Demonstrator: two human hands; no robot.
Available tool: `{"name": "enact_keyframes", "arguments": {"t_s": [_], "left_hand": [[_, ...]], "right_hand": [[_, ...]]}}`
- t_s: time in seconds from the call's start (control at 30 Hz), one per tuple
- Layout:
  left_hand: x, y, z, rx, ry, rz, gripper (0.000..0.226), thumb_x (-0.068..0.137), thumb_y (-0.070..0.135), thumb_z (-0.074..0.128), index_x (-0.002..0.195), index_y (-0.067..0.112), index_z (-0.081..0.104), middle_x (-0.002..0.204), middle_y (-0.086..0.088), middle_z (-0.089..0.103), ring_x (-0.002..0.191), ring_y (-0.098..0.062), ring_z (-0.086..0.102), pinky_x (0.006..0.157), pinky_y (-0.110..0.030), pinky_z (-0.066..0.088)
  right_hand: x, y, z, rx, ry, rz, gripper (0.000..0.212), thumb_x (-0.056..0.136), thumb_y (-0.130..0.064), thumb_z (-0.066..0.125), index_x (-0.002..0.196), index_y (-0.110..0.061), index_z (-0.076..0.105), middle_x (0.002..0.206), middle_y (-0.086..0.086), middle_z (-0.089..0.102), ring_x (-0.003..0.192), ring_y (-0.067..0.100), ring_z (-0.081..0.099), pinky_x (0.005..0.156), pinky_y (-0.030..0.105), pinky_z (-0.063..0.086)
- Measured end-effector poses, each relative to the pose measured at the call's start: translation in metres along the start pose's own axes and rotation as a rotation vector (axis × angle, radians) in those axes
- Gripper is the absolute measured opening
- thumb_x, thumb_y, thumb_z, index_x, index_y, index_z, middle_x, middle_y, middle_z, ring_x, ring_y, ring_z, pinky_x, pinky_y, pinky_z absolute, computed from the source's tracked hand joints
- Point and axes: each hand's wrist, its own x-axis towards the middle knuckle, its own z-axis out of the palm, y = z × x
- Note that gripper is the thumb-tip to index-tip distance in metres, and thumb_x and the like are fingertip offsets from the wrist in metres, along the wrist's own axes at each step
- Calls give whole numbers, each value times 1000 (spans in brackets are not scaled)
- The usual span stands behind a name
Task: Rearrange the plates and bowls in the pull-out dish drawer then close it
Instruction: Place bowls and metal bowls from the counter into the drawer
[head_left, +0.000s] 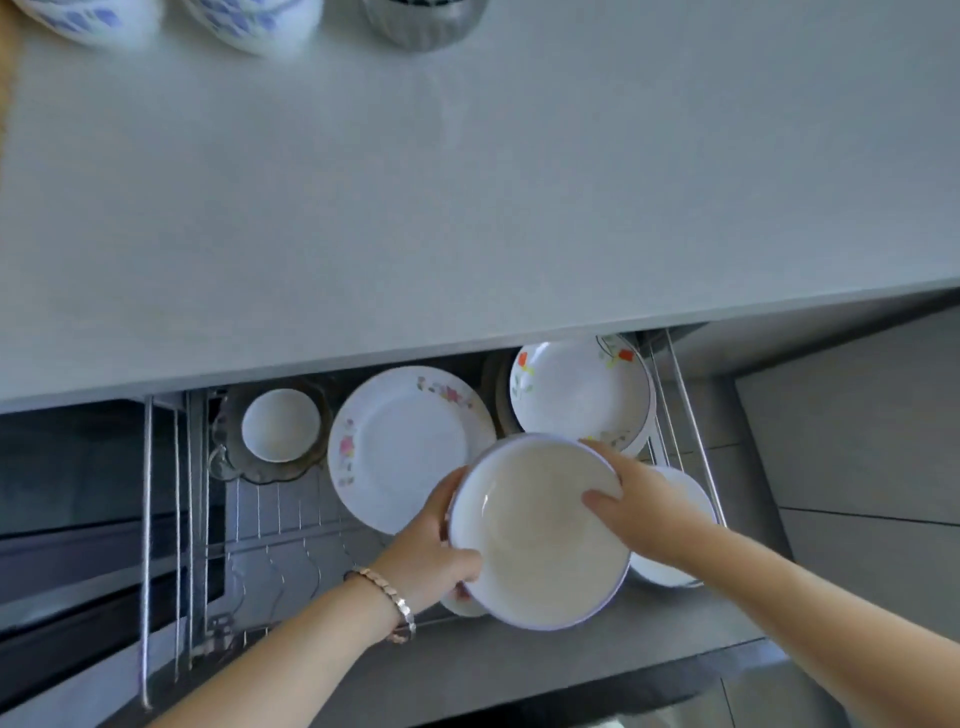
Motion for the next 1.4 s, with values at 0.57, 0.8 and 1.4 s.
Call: {"name": "enact_keyframes", "arguments": {"t_s": [0.57,0.8,1.4], "left_hand": [[110,-147,10,363,326,-541,45,93,15,48,137,8,42,134,-16,54,121,-31,53,98,-34,44],[114,-156,2,507,433,-517,35,91,5,42,123,8,54,121,-16,62,112,-32,58,89,-36,48],[102,-157,-16,496,289,-514,38,96,11,37,133,10,44,133,-13,54,121,-30,52,95,-32,42]], "right_hand": [[97,70,60,-527,-173,-117,38,96,-11,37,133,-18,37,89,10,60,87,30,61,70,30,43],[111,62,69,-702,-167,-164,51,97,-9,37,142,-31,28,114,12,62,89,29,62,72,33,49],[141,43,123,-688,-81,-20,31,93,-4,44,122,-10,55,120,10,60,111,30,59,90,33,50]]}}
